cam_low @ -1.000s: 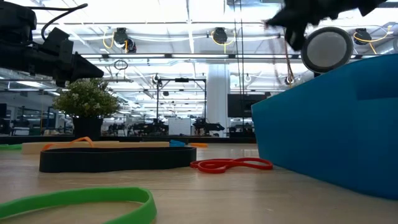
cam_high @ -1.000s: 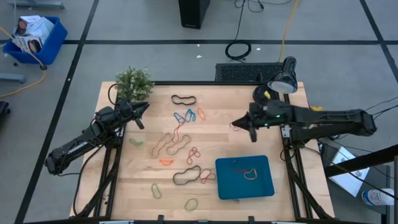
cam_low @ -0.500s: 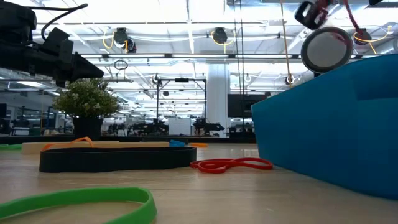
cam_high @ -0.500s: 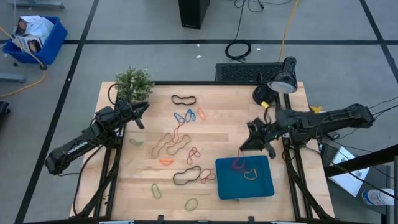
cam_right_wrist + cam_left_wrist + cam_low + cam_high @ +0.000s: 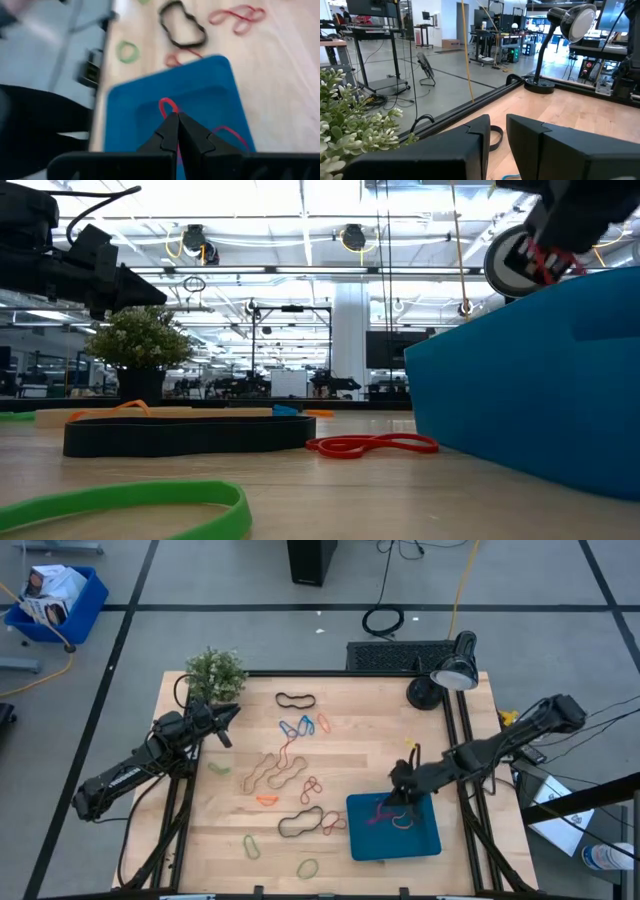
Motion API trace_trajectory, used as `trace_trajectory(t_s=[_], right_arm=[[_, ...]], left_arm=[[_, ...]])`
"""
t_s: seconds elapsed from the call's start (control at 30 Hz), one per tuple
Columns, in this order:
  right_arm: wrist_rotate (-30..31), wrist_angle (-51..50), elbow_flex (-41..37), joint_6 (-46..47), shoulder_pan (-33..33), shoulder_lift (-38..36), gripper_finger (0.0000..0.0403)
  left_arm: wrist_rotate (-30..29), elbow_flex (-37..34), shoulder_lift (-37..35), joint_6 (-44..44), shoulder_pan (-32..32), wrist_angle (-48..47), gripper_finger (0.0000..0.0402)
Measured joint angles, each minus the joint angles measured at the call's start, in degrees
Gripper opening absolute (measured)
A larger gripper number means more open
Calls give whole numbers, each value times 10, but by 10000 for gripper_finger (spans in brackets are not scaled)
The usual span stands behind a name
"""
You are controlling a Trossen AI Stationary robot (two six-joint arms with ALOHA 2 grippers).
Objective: Pick and place rubber bands into bin
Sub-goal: Put the red rubber band into the blue bin
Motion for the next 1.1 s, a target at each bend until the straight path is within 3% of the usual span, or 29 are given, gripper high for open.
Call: trace_trajectory(t_s=[0.2,0.5,0.73,1.1], right_arm=[[85,-32,0,0,43,76,0],[87,-39,18,29,69,159,0],[101,-153,80,27,77,220,0],[100,-215,141,58,80,294,0]], left_arm=[[0,0,0,-2,0,0,72],[0,0,0,-3,0,-1,72],[0,0,0,-12,0,-1,72],[0,0,0,-15,0,-1,72]])
